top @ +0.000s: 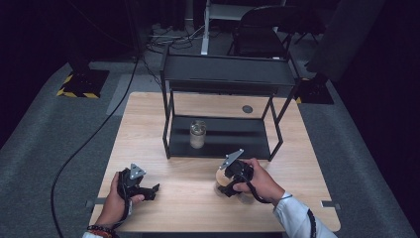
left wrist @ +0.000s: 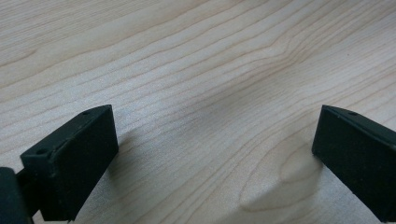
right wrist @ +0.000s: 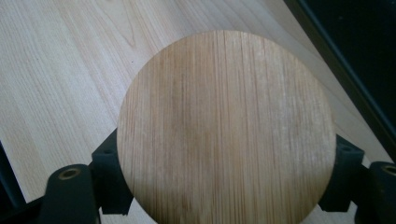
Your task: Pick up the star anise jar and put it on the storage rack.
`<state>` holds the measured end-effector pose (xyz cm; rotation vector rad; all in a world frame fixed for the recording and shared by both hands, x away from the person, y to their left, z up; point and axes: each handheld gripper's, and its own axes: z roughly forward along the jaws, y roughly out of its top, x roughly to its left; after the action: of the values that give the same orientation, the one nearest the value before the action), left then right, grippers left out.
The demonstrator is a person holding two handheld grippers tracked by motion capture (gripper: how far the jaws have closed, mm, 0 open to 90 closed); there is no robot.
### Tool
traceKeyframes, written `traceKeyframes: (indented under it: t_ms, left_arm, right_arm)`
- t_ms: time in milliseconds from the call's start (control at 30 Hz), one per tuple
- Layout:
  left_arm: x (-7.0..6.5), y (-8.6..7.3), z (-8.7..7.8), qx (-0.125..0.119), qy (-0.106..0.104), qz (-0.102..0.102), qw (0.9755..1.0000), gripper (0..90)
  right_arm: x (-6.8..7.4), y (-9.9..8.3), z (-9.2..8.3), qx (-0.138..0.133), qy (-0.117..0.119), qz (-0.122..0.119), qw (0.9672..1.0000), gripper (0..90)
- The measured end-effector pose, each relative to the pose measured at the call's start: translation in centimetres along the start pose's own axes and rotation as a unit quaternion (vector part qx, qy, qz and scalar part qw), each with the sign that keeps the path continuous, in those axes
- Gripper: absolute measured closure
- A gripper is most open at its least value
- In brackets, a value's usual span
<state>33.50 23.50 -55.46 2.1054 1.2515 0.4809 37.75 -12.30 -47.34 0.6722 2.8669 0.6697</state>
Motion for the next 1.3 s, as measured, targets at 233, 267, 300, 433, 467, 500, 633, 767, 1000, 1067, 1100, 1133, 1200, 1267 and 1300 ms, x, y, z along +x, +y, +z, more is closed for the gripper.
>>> traceKeyframes:
  t_ms: [233,267,300,433,467,500,633,767,1000,1067,1100,1133,1200,1267,1300]
  left_arm:
    - [0.0,0.0,0.0,0.0,0.0,0.0,1.0,0.0]
    - [0.0,0.0,0.0,0.0,0.0,0.0,1.0,0.0]
    - [0.0,0.0,0.0,0.0,0.0,0.0,1.0,0.0]
    - [0.0,0.0,0.0,0.0,0.0,0.0,1.0,0.0]
    - [0.0,0.0,0.0,0.0,0.0,0.0,1.0,0.0]
    - [0.0,0.0,0.0,0.0,0.0,0.0,1.0,0.0]
    - [0.0,0.0,0.0,0.0,0.0,0.0,1.0,0.0]
    - [0.0,0.0,0.0,0.0,0.0,0.0,1.0,0.0]
    - [0.0,0.0,0.0,0.0,0.0,0.001,1.0,0.0]
    - [0.0,0.0,0.0,0.0,0.0,0.001,1.0,0.0]
    - [0.0,0.0,0.0,0.0,0.0,0.001,1.0,0.0]
    - [0.0,0.0,0.0,0.0,-0.001,0.001,1.0,0.0]
    - [0.0,0.0,0.0,0.0,-0.001,0.002,1.0,0.0]
    - [0.0,0.0,0.0,0.0,-0.001,0.002,1.0,0.0]
    - [0.0,0.0,0.0,0.0,-0.001,0.002,1.0,0.0]
  right_arm:
    - [-0.4,0.3,-0.8,-0.005,-0.005,-0.002,1.0,24.4]
    - [-0.4,0.4,-0.9,-0.006,-0.006,-0.001,1.0,24.4]
    - [-0.5,0.5,-1.1,-0.006,-0.006,-0.001,1.0,24.4]
    - [-0.7,0.8,-1.5,-0.007,-0.01,-0.005,0.9999,24.4]
    - [-0.7,0.9,-1.6,-0.007,-0.01,-0.005,0.9999,24.4]
    - [-0.8,1.0,-1.7,-0.006,-0.01,-0.007,0.9999,24.4]
    - [-0.9,1.3,-2.0,-0.008,-0.012,-0.008,0.9999,24.4]
    - [-1.2,1.5,-2.3,-0.012,-0.012,-0.009,0.9998,24.4]
    - [-1.7,2.0,-2.7,-0.018,-0.013,-0.008,0.9997,24.4]
    - [-1.8,2.0,-2.7,-0.02,-0.015,-0.007,0.9997,24.4]
    - [-1.9,2.1,-2.8,-0.019,-0.016,-0.007,0.9997,24.4]
    - [-1.9,2.2,-2.8,-0.02,-0.016,-0.006,0.9996,24.4]
    - [-2.0,2.4,-2.9,-0.022,-0.02,-0.007,0.9995,24.4]
    - [-2.2,2.5,-3.0,-0.024,-0.023,-0.006,0.9994,24.4]
    - [-2.3,2.6,-3.0,-0.025,-0.024,-0.006,0.9994,24.5]
